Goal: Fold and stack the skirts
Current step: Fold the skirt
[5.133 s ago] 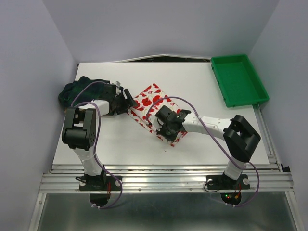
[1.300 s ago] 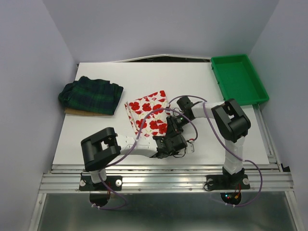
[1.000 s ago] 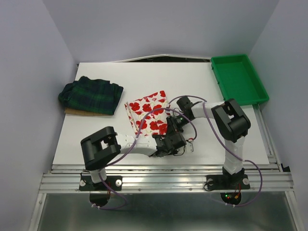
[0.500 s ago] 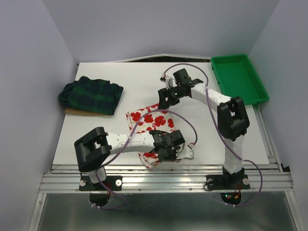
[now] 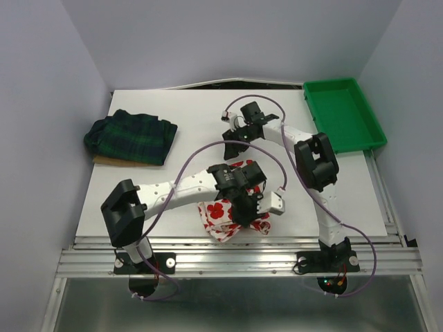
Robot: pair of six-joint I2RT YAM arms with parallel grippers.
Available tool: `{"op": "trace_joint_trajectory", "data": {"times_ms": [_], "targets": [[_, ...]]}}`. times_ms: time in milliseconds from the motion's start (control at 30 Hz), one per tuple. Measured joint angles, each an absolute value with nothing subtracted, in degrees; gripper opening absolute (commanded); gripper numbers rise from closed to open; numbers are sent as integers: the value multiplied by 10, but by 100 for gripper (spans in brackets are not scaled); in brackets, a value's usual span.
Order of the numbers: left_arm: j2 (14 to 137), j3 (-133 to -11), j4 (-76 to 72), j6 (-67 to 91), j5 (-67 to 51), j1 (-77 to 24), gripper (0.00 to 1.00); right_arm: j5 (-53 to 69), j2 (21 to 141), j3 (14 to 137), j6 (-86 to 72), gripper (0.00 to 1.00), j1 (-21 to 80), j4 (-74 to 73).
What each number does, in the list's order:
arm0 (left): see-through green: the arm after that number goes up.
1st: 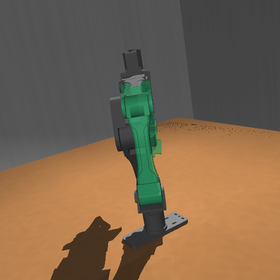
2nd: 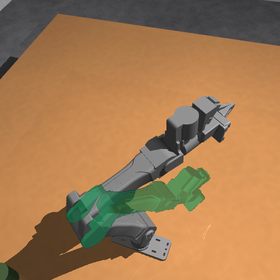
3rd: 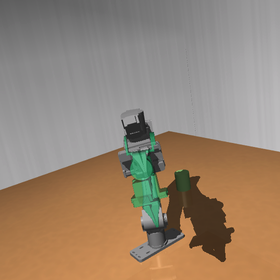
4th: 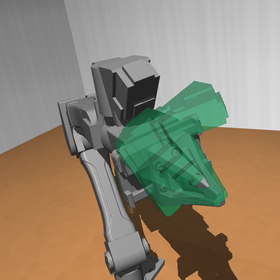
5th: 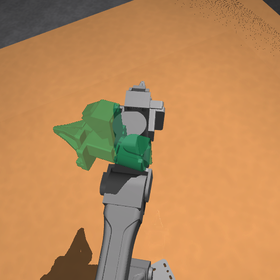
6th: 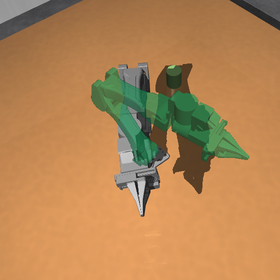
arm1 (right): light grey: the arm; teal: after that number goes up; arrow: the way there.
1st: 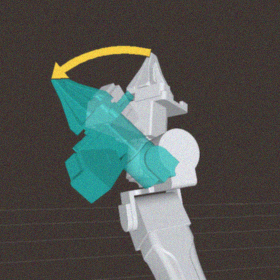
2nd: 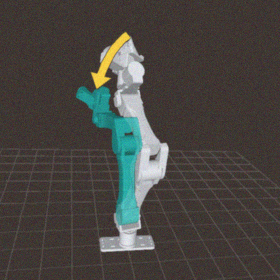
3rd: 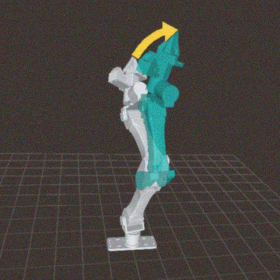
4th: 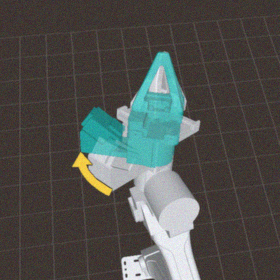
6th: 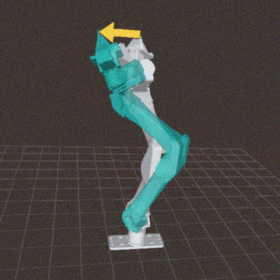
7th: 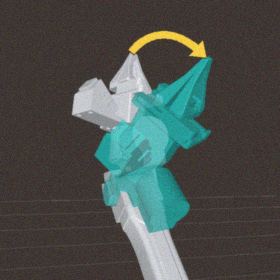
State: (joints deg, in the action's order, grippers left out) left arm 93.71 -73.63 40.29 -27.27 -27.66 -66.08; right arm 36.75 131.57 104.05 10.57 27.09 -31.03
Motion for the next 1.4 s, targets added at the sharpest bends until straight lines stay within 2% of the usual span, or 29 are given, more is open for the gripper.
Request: {"op": "trace_joint_trajectory", "data": {"times_ms": [100,300,467,967,1067,1100,1133,1200,1233,1400], "targets": [[940,-776,435,-285,-298,-617,0,387,1317,1028,125,38,279,-310],[967,-858,461,-314,-309,-511,0,453,1312,975,143,20,294,-306],[1011,-894,468,-341,-305,-465,0,493,1304,942,153,15,298,-313],[1073,-894,455,-377,-289,-401,1,523,1299,917,151,15,305,-321],[1074,-882,447,-383,-299,-395,9,521,1299,918,147,15,305,-323],[1075,-879,446,-386,-302,-393,13,521,1299,918,146,15,305,-324],[1076,-876,446,-388,-306,-391,24,521,1300,920,145,15,304,-326],[1079,-876,444,-392,-313,-388,29,521,1303,925,141,17,304,-330],[1081,-876,444,-393,-317,-385,58,521,1305,928,138,18,304,-332],[1083,-882,442,-382,-331,-363,71,514,1310,941,128,19,305,-342]]}}
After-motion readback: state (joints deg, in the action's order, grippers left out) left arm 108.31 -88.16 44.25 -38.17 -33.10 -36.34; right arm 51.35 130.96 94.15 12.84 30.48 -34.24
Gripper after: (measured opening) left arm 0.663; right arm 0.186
